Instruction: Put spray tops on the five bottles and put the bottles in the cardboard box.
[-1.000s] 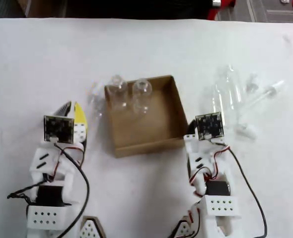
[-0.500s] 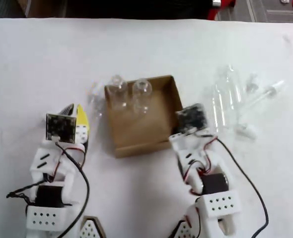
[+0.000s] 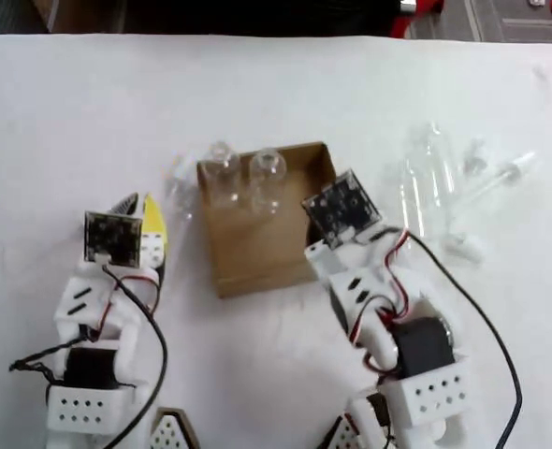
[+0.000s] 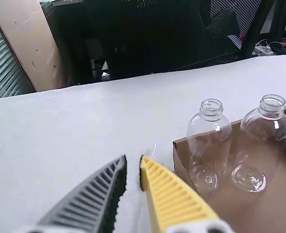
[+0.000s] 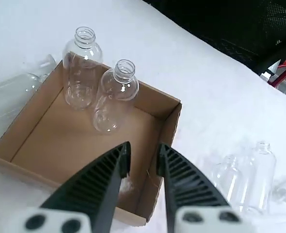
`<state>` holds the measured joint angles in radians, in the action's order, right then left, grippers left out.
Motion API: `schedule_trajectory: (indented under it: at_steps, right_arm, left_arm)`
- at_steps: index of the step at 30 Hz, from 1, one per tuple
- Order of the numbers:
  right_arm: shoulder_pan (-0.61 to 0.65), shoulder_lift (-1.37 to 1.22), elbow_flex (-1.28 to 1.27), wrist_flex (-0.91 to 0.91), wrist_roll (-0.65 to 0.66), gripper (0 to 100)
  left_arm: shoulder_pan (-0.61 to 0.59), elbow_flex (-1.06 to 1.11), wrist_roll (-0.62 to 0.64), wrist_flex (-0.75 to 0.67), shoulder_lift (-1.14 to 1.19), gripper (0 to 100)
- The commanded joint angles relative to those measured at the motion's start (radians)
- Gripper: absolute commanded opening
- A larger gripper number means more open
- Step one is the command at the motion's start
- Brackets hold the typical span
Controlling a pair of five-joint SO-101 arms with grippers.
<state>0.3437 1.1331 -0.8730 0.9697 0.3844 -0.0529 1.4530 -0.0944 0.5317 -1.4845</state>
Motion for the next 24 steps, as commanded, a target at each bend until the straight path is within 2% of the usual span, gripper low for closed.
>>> schedule_trajectory:
  at_steps: [1, 6, 12, 18, 24]
  right_arm:
    - [0.007, -0.151, 0.158, 0.068, 0.018, 8.0]
    - [-0.002, -0.352, 0.264, 0.133, 0.017, 8.0]
    - [-0.044, -0.595, 0.347, 0.130, -0.055, 8.0]
    - [-0.007, -0.883, 0.520, 0.128, -0.064, 8.0]
    - [0.013, -1.138, 0.671, 0.085, -0.069, 8.0]
  left_arm:
    - [0.008, -0.140, -0.006, 0.014, 0.202, 5]
    - [-0.048, -0.267, -0.006, 0.002, 0.487, 5]
    - [-0.093, -0.288, -0.006, -0.172, 0.694, 5]
    - [-0.093, -0.288, -0.006, -0.295, 0.814, 5]
    - [-0.093, -0.288, -0.006, -0.308, 0.825, 5]
